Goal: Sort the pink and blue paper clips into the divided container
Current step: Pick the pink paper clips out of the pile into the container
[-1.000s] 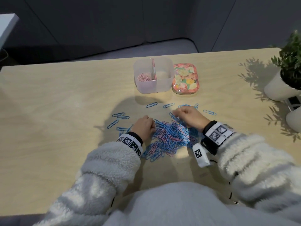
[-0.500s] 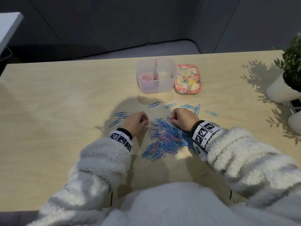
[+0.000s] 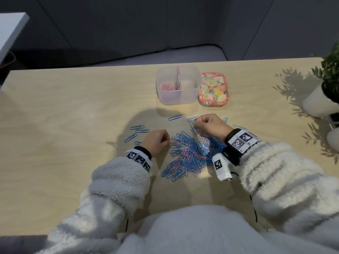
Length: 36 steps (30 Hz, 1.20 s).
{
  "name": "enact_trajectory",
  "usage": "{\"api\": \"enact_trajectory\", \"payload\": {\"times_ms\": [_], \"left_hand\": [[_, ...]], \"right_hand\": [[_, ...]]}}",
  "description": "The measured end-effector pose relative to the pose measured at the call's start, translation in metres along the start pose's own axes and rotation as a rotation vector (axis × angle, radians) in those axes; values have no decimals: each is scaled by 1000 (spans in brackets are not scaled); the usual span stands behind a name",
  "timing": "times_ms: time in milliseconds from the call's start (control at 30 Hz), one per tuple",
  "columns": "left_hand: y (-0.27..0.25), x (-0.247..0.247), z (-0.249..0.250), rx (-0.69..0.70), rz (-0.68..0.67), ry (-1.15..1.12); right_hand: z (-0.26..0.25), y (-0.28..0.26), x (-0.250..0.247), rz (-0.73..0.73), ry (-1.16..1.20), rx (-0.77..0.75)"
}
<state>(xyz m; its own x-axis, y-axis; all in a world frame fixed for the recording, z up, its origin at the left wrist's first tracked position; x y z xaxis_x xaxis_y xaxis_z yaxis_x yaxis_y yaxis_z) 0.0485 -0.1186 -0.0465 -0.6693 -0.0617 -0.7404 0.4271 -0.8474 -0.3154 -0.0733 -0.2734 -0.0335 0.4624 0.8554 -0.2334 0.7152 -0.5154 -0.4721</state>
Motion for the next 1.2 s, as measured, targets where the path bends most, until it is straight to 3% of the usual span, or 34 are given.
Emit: {"api": "enact_trajectory", "payload": {"times_ms": [133, 367, 500, 700, 933, 1067, 1133, 1200], "left_hand": [[0, -11, -11, -20, 8, -133], [-4, -16, -29, -222, -41, -436], [-6, -14, -28, -311, -29, -589], [-9, -10, -29, -411, 9, -797], [-9, -7, -24, -264, 132, -594], [-7, -4, -24, -195, 78, -428], [-8, -1, -17, -142, 22, -273], [-8, 2, -11, -110, 11, -186]], "right_hand": [[1, 0, -1, -20, 154, 48], [9, -2, -11, 67, -637, -30], [0, 7, 5, 177, -730, -107], [4, 16, 25, 135, -843, -43], [7, 12, 32, 35, -987, -48], [6, 9, 28, 14, -1086, -112], [9, 13, 19, 41, -957, -136], [8, 17, 9, 83, -658, -123]]}}
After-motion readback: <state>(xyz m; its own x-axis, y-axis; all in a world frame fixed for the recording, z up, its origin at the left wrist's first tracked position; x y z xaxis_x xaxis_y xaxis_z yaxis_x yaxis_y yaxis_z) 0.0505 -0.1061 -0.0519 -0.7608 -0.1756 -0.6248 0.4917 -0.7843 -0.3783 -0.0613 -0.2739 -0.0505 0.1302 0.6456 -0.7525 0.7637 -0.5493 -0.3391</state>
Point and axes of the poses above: each hand's wrist, its own y-axis towards the middle knuckle, its own x-axis out of the palm, z = x × y, the point moved 4 cm from there along y, towards the middle knuckle, and after that the axes turned 3 degrees about -y, right-handed, at the moved point
